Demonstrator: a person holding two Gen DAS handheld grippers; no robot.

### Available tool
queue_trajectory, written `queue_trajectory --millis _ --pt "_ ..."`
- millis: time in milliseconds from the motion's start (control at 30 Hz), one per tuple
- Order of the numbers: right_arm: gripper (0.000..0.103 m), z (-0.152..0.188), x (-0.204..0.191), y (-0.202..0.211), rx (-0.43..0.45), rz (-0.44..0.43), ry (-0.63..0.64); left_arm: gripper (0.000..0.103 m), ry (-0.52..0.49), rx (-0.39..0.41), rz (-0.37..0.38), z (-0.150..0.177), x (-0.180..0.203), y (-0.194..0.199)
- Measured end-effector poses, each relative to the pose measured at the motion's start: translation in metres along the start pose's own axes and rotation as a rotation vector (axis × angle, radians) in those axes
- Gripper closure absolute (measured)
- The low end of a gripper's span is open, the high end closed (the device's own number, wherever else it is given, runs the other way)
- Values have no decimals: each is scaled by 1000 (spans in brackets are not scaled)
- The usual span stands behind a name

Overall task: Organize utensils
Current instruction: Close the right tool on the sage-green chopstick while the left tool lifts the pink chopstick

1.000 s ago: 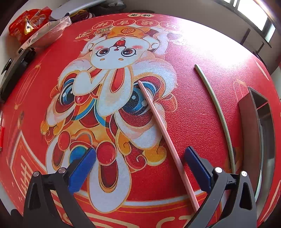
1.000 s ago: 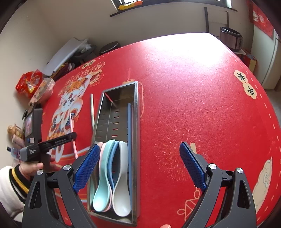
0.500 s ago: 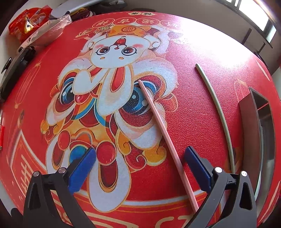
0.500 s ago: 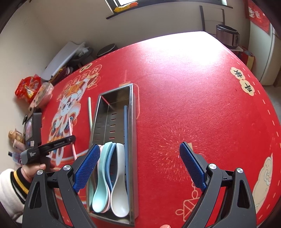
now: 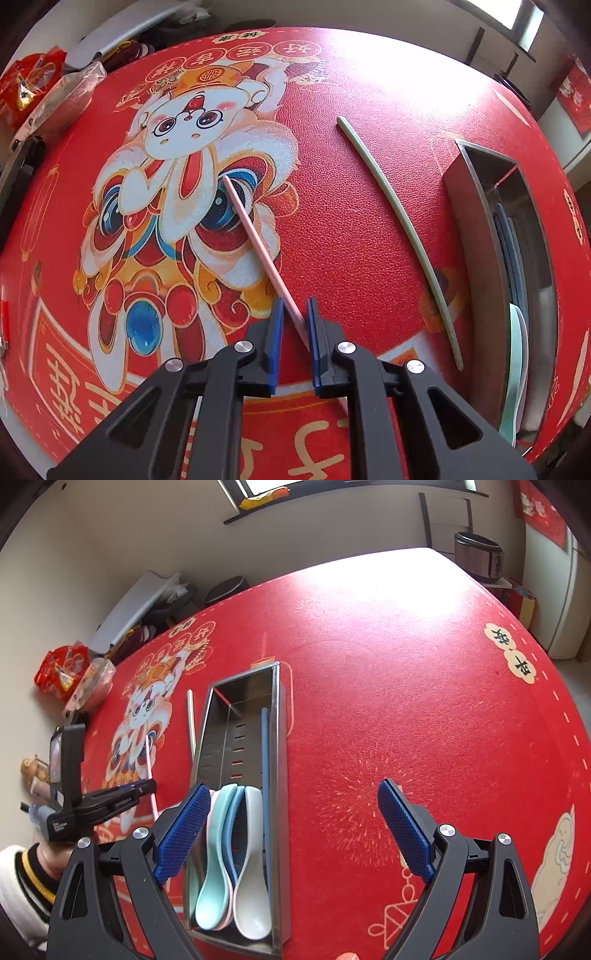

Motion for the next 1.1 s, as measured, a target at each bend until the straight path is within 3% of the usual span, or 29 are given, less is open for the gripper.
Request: queue_trajectory --millis 167,567,833,1033,1100 --pt "14 3 1 -4 -19 -23 -11 97 24 13 61 13 -9 6" --pt "14 -1 -18 -15 -55 -42 20 97 114 80 150 18 -46 34" --pt "15 -24 -73 -36 -92 -97 189 98 153 115 197 16 -75 54" --pt "15 -43 -123 -72 -173 -136 324 98 168 142 209 13 -98 60" --pt "21 -47 -139 -87 -206 -147 369 98 172 147 217 12 -105 60"
Point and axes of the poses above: each gripper's, at about its wrist camera, not at the fingertips, and y roughly against the way its jaws point, x to its right, z to its underside, the point moved 1 cm from there along -y, roughly the way its jaws point, and after that the axes turned 9 degrees about y, right-handed, at the moved point
